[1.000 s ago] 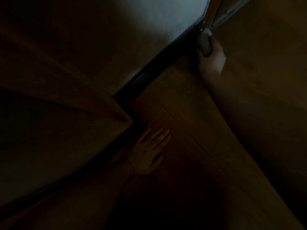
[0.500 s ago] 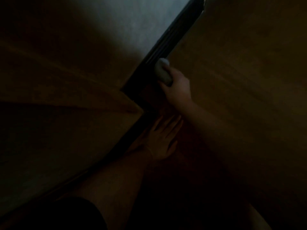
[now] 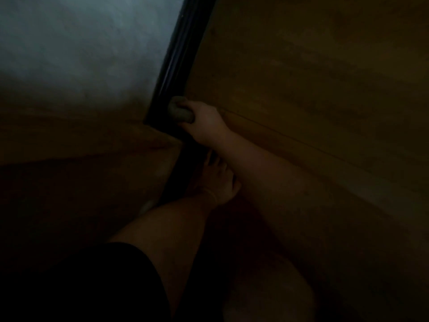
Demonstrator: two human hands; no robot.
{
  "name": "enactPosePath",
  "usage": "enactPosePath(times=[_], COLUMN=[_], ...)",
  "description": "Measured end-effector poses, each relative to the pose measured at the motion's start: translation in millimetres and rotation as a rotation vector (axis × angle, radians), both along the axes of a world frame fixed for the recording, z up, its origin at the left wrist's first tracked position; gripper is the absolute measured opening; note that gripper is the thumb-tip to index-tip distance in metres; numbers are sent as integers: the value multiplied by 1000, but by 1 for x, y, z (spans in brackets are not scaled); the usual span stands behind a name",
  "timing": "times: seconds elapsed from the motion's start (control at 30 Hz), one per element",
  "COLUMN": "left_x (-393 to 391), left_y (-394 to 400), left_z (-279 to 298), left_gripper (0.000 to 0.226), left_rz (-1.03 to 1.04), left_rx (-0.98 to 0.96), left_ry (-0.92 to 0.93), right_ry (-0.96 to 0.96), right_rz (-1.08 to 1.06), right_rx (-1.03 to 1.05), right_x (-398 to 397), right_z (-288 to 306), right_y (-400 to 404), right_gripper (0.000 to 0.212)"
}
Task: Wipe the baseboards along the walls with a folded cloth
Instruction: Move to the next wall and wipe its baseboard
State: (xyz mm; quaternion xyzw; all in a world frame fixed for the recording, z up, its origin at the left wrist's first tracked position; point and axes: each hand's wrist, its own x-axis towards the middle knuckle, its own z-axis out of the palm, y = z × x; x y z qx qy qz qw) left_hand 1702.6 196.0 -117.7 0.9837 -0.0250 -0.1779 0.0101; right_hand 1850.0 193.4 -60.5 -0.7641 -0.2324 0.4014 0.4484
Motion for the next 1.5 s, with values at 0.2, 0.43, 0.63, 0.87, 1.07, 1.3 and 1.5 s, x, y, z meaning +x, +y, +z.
enactPosePath(times=[0.2, 0.43, 0.63, 0.87, 1.07, 1.3, 1.5], left_x=[3, 3, -1, -5, -5, -3, -2], left_y=[0, 1, -1, -2, -3, -3, -4], left_z=[9, 11, 6, 3, 7, 8, 17], left_gripper=[63, 70, 69, 69, 68, 62, 45], left_rz=[-6, 27, 16, 56, 50, 44, 20], left_rx=[-53, -145, -126, -137, -126, -119, -74], left_ry=[-79, -109, -139, -137, -118, -171, -37], right_ry=[-86, -278, -404, -371, -311, -243, -54], right_rz=[-22, -410, -504, -549, -435, -198, 88], right_rx=[-11, -194, -95, 56, 115, 207, 234], right_x=[27, 113, 163, 170, 132, 61, 11], right_z=[5, 2, 11, 27, 32, 26, 24], right_y=[-42, -98, -59, -4, -9, -16, -14], right_gripper=[56, 62, 59, 55, 53, 52, 50])
